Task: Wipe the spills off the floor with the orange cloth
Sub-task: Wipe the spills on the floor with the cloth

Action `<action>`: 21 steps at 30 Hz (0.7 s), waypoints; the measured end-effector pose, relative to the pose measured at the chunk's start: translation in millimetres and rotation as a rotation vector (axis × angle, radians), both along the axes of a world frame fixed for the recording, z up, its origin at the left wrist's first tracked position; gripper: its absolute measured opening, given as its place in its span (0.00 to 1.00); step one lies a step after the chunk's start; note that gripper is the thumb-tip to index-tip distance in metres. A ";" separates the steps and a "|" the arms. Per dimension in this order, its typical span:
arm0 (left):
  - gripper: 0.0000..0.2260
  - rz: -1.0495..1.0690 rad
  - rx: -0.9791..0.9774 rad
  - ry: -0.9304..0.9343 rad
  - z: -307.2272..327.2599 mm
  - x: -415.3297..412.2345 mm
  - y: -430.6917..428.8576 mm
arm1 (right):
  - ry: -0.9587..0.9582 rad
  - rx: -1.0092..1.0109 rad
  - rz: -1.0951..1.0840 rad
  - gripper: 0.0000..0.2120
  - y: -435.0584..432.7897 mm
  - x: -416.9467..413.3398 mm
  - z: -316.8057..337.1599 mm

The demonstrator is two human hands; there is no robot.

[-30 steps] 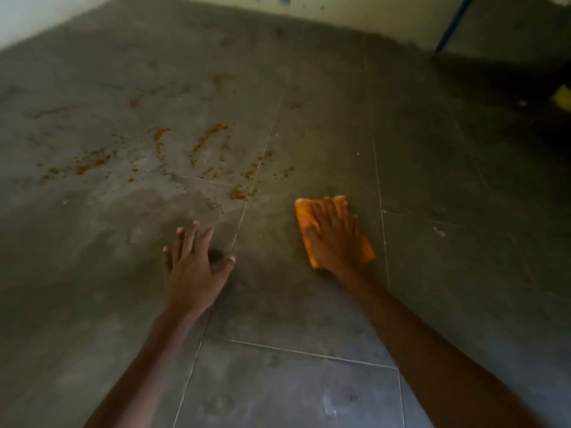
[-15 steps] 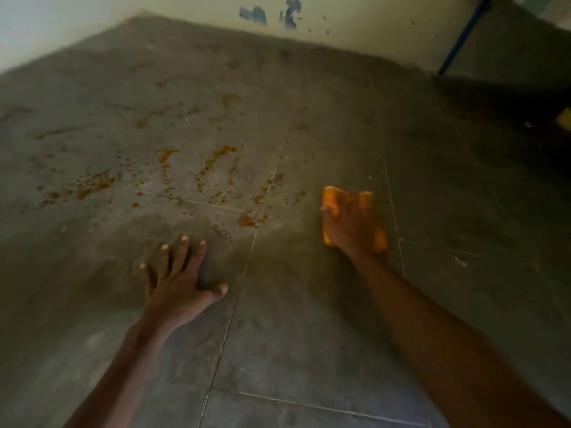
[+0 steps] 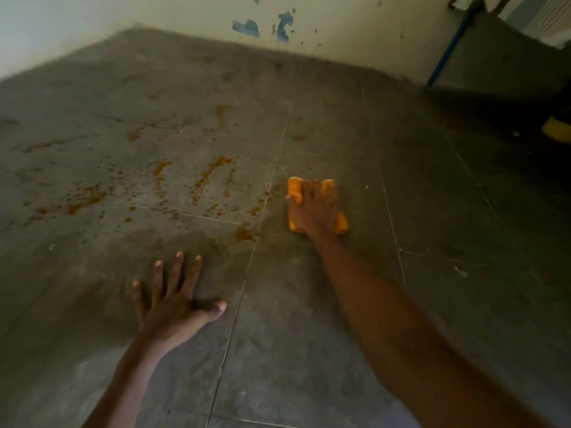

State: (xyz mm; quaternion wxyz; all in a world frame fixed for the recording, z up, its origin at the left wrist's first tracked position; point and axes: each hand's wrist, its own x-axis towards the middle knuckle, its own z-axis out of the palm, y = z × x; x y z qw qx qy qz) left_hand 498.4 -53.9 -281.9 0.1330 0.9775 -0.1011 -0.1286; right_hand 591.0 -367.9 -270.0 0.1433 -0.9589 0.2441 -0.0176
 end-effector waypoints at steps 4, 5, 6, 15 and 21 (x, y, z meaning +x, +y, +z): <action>0.52 -0.003 0.004 0.002 0.5 0.4 1.5 | -0.004 -0.057 0.416 0.32 92.3 -16.4 -4.0; 0.52 -0.013 0.009 0.015 1.9 1.9 2.2 | -0.021 -0.066 0.526 0.31 97.5 -42.8 -4.3; 0.52 -0.025 0.018 0.038 3.7 2.2 4.6 | -0.045 -0.069 0.623 0.31 97.4 -70.4 -4.7; 0.49 -0.071 -0.022 0.134 12.6 2.3 3.6 | 0.023 0.058 0.245 0.30 91.4 34.3 3.6; 0.50 0.013 -0.373 0.085 29.8 11.3 57.7 | -0.021 -0.061 0.776 0.31 181.0 -53.2 -3.5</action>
